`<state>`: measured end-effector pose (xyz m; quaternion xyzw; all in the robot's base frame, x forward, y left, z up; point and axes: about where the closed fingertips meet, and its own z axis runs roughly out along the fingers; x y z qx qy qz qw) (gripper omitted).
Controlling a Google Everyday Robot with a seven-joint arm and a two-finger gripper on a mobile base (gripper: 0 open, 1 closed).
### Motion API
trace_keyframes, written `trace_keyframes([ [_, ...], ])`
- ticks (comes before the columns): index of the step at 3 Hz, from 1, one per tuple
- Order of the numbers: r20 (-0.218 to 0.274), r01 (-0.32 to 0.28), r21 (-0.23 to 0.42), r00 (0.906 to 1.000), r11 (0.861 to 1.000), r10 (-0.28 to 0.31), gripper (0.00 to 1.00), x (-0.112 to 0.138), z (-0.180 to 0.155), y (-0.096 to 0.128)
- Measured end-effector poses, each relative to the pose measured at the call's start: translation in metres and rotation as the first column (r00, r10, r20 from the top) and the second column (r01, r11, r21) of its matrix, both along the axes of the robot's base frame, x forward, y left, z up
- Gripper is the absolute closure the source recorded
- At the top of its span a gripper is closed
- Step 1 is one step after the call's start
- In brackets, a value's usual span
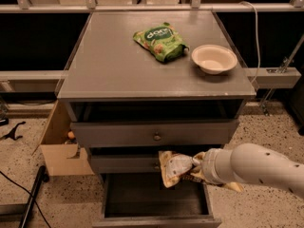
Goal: Place brown chip bag into bottom drawer
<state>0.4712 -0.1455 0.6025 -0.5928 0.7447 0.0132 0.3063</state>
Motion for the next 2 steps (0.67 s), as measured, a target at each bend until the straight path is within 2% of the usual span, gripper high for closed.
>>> trace_keyframes([
  [2,-0.075,-0.060,0.002,0.9954,0.998,0.060,1.00,-0.006,-0.066,-0.001],
])
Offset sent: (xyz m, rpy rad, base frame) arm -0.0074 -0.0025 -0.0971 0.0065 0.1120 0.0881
